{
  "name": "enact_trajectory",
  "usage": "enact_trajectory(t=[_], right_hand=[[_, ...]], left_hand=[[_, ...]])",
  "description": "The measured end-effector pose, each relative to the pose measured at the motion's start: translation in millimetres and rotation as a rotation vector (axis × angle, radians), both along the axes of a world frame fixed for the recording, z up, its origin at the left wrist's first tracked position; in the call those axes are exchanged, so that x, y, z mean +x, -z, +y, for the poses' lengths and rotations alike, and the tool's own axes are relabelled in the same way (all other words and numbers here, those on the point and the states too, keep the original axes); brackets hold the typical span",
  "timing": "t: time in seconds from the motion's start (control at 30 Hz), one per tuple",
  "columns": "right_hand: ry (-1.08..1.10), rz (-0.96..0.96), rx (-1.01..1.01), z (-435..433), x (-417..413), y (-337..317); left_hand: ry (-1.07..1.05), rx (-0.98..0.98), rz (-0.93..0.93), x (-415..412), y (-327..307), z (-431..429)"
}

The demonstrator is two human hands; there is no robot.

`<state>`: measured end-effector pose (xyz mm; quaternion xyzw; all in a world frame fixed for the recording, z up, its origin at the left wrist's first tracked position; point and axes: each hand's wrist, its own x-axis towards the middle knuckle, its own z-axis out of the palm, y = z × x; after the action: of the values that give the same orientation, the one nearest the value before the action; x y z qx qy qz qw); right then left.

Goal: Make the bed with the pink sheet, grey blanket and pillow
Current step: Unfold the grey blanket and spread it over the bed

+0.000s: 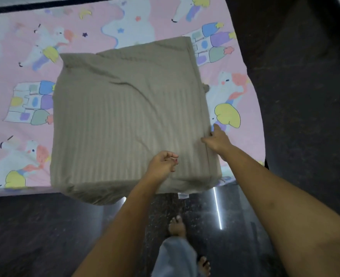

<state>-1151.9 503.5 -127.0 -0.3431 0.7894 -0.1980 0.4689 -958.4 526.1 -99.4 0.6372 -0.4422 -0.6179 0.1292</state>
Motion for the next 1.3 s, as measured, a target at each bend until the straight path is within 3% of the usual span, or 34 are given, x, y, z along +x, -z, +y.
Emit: enact_trajectory(t=[0.27, 0.43, 0.57, 0.73, 0.83, 0.9, 0.97, 1.1, 1.2, 1.3], right_hand=[[0.142, -0.333, -0.126, -127, -36, 33], [0.229, -0.560, -0.195, -183, -44, 39], [0.140, -0.754, -0.157, -206, -52, 35], [0.161, -1.058, -0.028, -252, -63, 22], [0.100, -1.102, 0.045, -271, -54, 15], [-0.069, -1.077, 0.141, -274, -46, 8], [-0.267, -0.897, 0.096, -275, -49, 7], [-0.573, -0.508, -0.268, -324, -88, -36], [-0.767, -0.321, -0.531, -385, -122, -77], [-1.067, -0.047, -0.791, -431, -146, -115]], left_hand=[[-0.046, -0.206, -0.084, -72, 47, -91], [0.066, -0.414, -0.347, -116, 54, -135], [0.012, -0.511, -0.524, -145, 43, -175], [-0.112, -0.331, -0.502, -165, 28, -208], [-0.243, -0.291, -0.476, -168, 22, -215], [-0.316, -0.294, -0.528, -173, 17, -217], [-0.392, -0.327, -0.581, -179, 10, -219], [-0.658, -0.337, -0.836, -171, 1, -215], [-0.789, -0.304, -1.067, -155, -12, -203], [-0.793, -0.339, -1.169, -151, -26, -198]])
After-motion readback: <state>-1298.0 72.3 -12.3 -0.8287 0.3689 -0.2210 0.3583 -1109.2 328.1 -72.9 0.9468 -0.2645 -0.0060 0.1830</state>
